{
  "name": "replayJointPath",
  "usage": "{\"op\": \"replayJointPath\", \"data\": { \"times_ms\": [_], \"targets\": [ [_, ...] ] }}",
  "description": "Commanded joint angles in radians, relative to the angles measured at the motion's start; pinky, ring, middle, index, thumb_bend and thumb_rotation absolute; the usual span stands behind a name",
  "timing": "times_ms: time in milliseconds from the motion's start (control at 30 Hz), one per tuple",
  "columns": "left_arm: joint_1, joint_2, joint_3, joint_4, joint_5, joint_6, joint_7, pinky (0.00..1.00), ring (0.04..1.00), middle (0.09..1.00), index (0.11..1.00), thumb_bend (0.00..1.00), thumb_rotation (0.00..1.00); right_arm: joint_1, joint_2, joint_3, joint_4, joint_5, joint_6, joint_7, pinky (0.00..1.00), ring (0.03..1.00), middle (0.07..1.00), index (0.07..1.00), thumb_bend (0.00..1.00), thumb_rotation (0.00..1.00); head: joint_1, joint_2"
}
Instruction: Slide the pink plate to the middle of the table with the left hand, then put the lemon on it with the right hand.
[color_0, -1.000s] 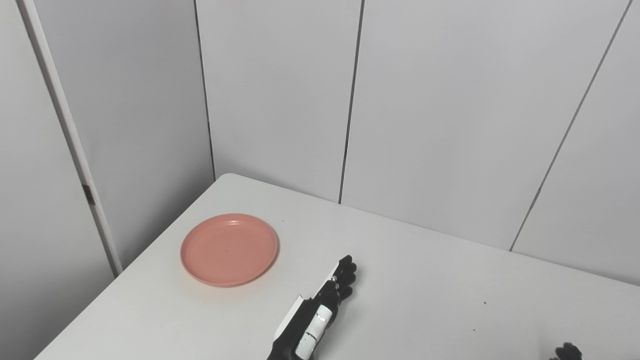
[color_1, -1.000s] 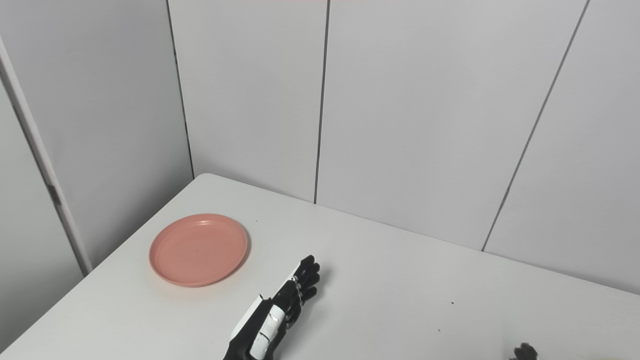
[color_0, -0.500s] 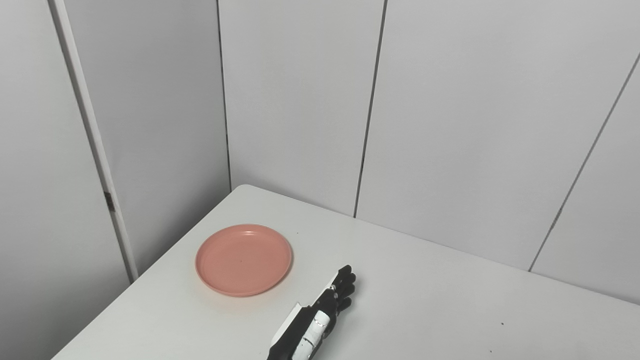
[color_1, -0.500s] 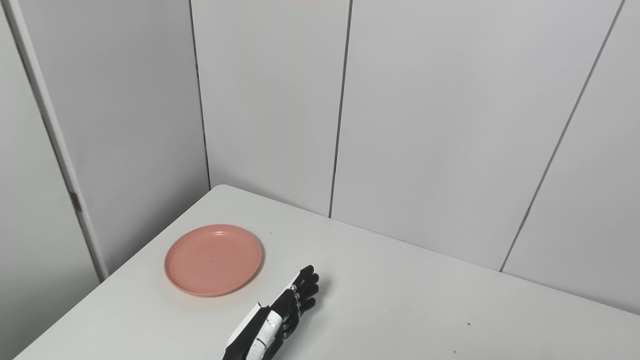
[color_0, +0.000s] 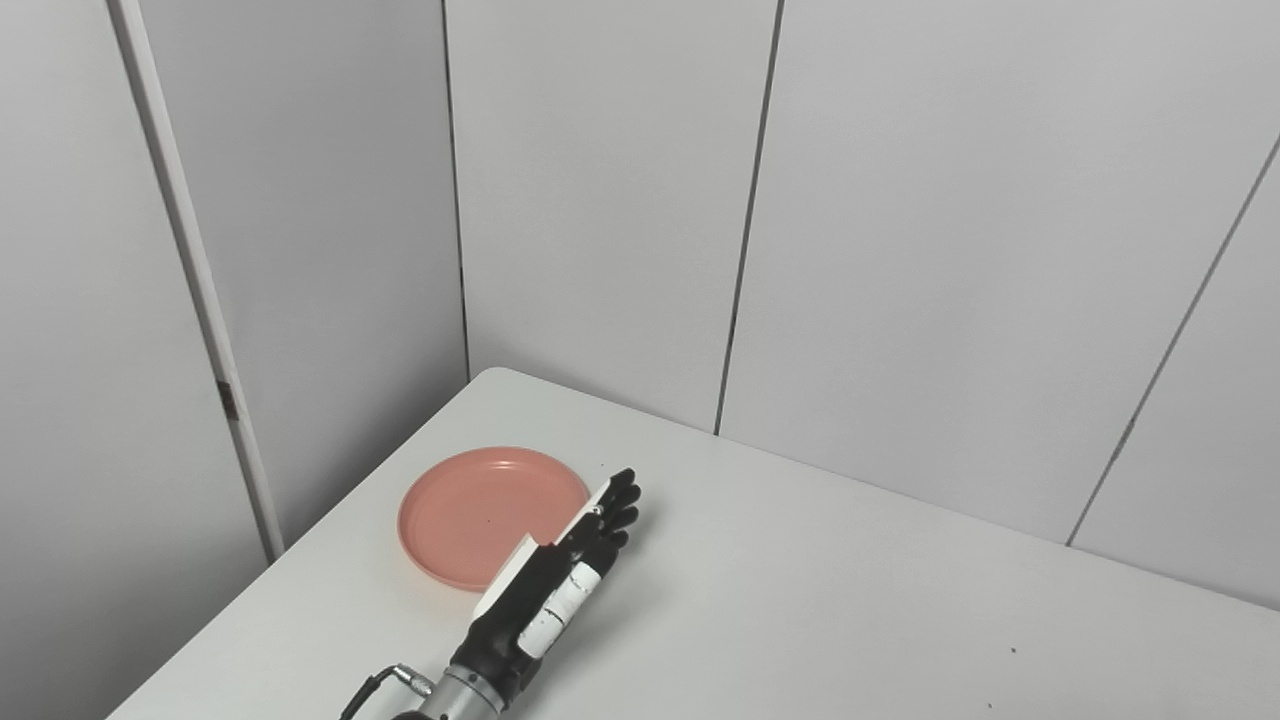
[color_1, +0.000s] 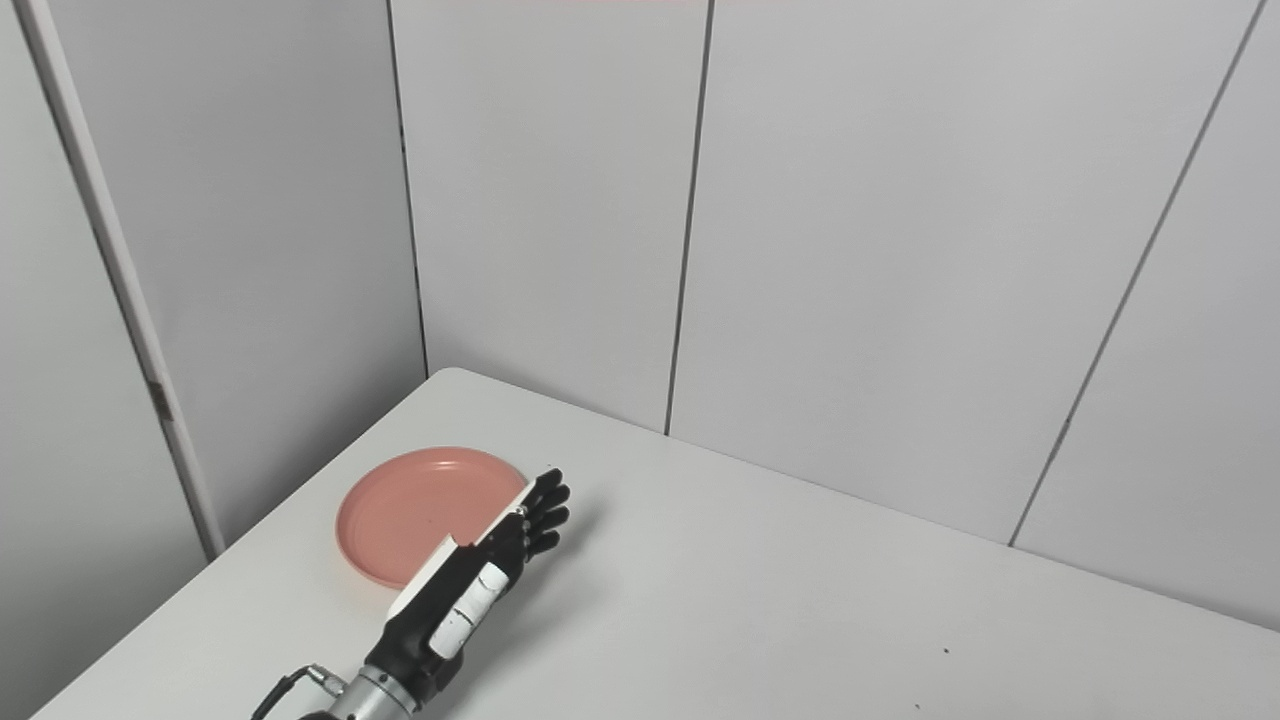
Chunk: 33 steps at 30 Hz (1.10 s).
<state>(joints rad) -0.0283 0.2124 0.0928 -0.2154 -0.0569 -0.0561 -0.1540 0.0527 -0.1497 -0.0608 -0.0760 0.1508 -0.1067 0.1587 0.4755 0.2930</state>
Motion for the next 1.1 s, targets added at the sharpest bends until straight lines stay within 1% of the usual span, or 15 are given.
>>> {"op": "replayJointPath", "data": {
  "times_ms": [0, 67, 167, 267, 333, 467, 533, 633, 767, 800, 833, 867, 933, 1033, 1067],
  "targets": [
    [-0.039, 0.024, 0.015, -0.048, -0.036, 0.010, -0.002, 0.98, 0.980, 0.987, 0.993, 0.87, 1.00, 0.019, -0.002, -0.005, 0.043, 0.007, -0.035, 0.004, 1.00, 1.000, 1.000, 1.000, 0.62, 1.00, -0.001, 0.008],
    [-0.052, 0.037, 0.030, -0.071, -0.046, 0.033, 0.004, 0.96, 0.965, 0.976, 0.983, 0.87, 1.00, 0.019, -0.001, -0.004, 0.041, 0.002, -0.034, 0.002, 1.00, 1.000, 1.000, 1.000, 0.63, 1.00, -0.003, 0.012],
    [-0.071, 0.054, 0.055, -0.093, -0.048, 0.052, 0.015, 0.91, 0.936, 0.953, 0.972, 0.85, 1.00, 0.019, 0.001, -0.003, 0.041, 0.005, -0.027, 0.002, 1.00, 1.000, 1.000, 1.000, 0.66, 1.00, -0.006, 0.020],
    [-0.095, 0.072, 0.086, -0.101, -0.075, 0.082, 0.016, 0.90, 0.921, 0.936, 0.957, 0.83, 1.00, 0.018, 0.002, -0.003, 0.043, 0.002, -0.028, 0.001, 1.00, 1.000, 1.000, 1.000, 0.67, 0.99, -0.005, 0.023],
    [-0.113, 0.087, 0.104, -0.106, -0.083, 0.117, 0.022, 0.91, 0.915, 0.922, 0.942, 0.84, 1.00, 0.017, 0.004, -0.004, 0.042, 0.001, -0.031, -0.002, 1.00, 1.000, 1.000, 1.000, 0.67, 0.99, -0.002, 0.023],
    [-0.153, 0.120, 0.142, -0.088, -0.109, 0.131, 0.022, 0.90, 0.894, 0.903, 0.928, 0.82, 1.00, 0.018, 0.005, -0.004, 0.038, 0.000, -0.017, -0.004, 1.00, 1.000, 1.000, 1.000, 0.70, 0.98, -0.003, 0.027],
    [-0.171, 0.146, 0.157, -0.069, -0.109, 0.137, 0.019, 0.89, 0.887, 0.900, 0.922, 0.81, 1.00, 0.015, 0.005, -0.005, 0.043, 0.003, -0.022, -0.003, 1.00, 1.000, 1.000, 1.000, 0.71, 0.98, -0.002, 0.029],
    [-0.190, 0.187, 0.176, -0.047, -0.106, 0.168, 0.017, 0.90, 0.877, 0.887, 0.907, 0.82, 1.00, 0.011, 0.004, -0.006, 0.051, 0.002, -0.030, -0.002, 1.00, 1.000, 1.000, 1.000, 0.72, 0.98, 0.004, 0.036],
    [-0.224, 0.243, 0.198, 0.017, -0.090, 0.140, 0.019, 0.87, 0.851, 0.858, 0.867, 0.79, 1.00, 0.006, 0.005, -0.010, 0.050, 0.008, -0.017, -0.002, 1.00, 1.000, 1.000, 1.000, 0.75, 0.97, 0.010, 0.047],
    [-0.234, 0.257, 0.203, 0.039, -0.085, 0.130, 0.019, 0.85, 0.837, 0.849, 0.857, 0.78, 1.00, 0.004, 0.005, -0.011, 0.048, 0.007, -0.011, -0.004, 1.00, 1.000, 1.000, 1.000, 0.76, 0.97, 0.012, 0.061],
    [-0.243, 0.269, 0.210, 0.058, -0.086, 0.124, 0.018, 0.83, 0.829, 0.845, 0.851, 0.77, 1.00, 0.002, 0.006, -0.011, 0.046, 0.005, -0.006, -0.006, 1.00, 1.000, 1.000, 1.000, 0.76, 0.97, 0.012, 0.061],
    [-0.252, 0.279, 0.217, 0.076, -0.090, 0.122, 0.016, 0.83, 0.824, 0.841, 0.846, 0.77, 1.00, -0.001, 0.006, -0.012, 0.044, 0.002, -0.003, -0.009, 1.00, 1.000, 1.000, 1.000, 0.77, 0.96, 0.015, 0.077],
    [-0.266, 0.297, 0.233, 0.113, -0.114, 0.123, 0.007, 0.82, 0.820, 0.840, 0.841, 0.77, 1.00, -0.006, 0.005, -0.013, 0.040, 0.000, 0.002, -0.011, 1.00, 1.000, 1.000, 1.000, 0.77, 0.97, 0.021, 0.089],
    [-0.279, 0.322, 0.259, 0.164, -0.151, 0.131, -0.006, 0.84, 0.823, 0.831, 0.843, 0.78, 1.00, -0.009, 0.003, -0.014, 0.036, -0.003, 0.005, -0.016, 1.00, 1.000, 0.999, 1.000, 0.77, 0.96, 0.025, 0.103],
    [-0.281, 0.331, 0.264, 0.181, -0.155, 0.125, -0.012, 0.85, 0.822, 0.829, 0.843, 0.78, 1.00, -0.010, 0.002, -0.014, 0.032, -0.007, 0.007, -0.019, 1.00, 1.000, 0.999, 1.000, 0.77, 0.96, 0.027, 0.121]
  ]
}}
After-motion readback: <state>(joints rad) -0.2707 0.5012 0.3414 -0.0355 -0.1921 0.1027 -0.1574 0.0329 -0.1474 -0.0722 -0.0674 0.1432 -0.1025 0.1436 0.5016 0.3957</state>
